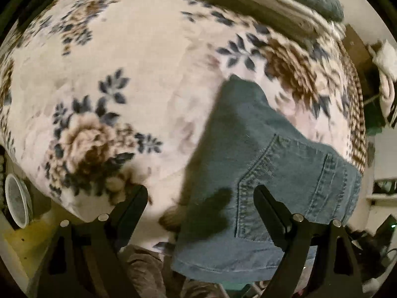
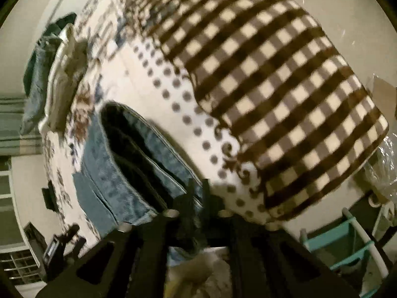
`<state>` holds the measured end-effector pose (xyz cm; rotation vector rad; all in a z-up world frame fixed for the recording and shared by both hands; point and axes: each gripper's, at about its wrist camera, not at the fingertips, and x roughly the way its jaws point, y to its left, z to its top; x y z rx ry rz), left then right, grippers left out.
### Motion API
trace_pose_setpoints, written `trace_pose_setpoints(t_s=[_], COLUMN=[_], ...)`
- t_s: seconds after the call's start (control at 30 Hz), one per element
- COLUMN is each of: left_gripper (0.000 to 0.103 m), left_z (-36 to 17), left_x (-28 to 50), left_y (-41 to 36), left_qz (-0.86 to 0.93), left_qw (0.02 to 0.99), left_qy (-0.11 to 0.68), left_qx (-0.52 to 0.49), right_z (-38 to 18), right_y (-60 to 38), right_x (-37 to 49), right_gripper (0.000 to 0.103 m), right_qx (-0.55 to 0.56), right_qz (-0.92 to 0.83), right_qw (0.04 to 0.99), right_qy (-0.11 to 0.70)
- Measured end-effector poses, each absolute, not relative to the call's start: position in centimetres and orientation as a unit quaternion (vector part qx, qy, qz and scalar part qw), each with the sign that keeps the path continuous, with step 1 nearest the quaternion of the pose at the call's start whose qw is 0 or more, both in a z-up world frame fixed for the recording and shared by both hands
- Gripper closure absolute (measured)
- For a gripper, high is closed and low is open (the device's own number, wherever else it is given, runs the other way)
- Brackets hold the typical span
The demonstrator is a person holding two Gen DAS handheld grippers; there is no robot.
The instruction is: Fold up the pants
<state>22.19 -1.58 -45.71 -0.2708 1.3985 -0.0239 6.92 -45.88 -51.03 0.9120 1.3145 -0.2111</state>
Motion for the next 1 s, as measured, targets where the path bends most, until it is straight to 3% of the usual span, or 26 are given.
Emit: trace_pose_setpoints(t_s=[0.03, 0.07, 0.1, 0.23, 0.43, 0.73, 0.8, 0.83, 1.0], left_gripper=[0.016, 0.016, 0.016, 0.016, 0.009, 0.006, 0.006, 0.004, 0.003], left_z=[-46.0, -46.1, -46.3, -46.7, -49.5, -53.5, -54.5, -54.7, -54.3], left_x=[22.4, 22.5, 22.7, 23.3, 23.9, 23.1, 22.8, 22.8, 23.2], left_y=[-2.0, -2.2, -2.5, -3.2, -3.1, 0.4, 0.3, 0.2, -0.7], left_qz=[-0.016, -0.017, -0.018, -0.024, -0.03, -0.079, -0.095, -0.102, -0.125], left_qw=[0.756, 0.756, 0.756, 0.759, 0.738, 0.681, 0.669, 0.666, 0.674], left_qy=[0.644, 0.645, 0.646, 0.644, 0.668, 0.681, 0.683, 0.682, 0.678], left_qx=[-0.118, -0.113, -0.106, -0.092, -0.088, -0.257, -0.277, -0.285, -0.266], right_z=[-50.8, -50.2, -49.9, -48.6, -54.0, -59.0, -60.3, -60.4, -59.9], right_y=[-46.0, -45.9, -45.6, -43.4, -39.5, -42.4, -41.7, -41.6, -38.0], right_x=[6.5, 6.4, 6.5, 8.1, 11.4, 7.4, 7.0, 7.1, 8.3], right_gripper=[0.025, 0.016, 0.014, 0.014, 0.014, 0.012, 0.008, 0.001, 0.0], right_qx=[0.419, 0.433, 0.437, 0.425, 0.261, 0.493, 0.514, 0.518, 0.527], right_qz=[-0.086, -0.079, -0.074, -0.026, -0.048, 0.03, 0.052, 0.058, 0.116], right_qw=[0.696, 0.701, 0.705, 0.734, 0.714, 0.617, 0.603, 0.605, 0.599], right_qy=[0.577, 0.561, 0.553, 0.53, 0.648, 0.612, 0.608, 0.601, 0.592])
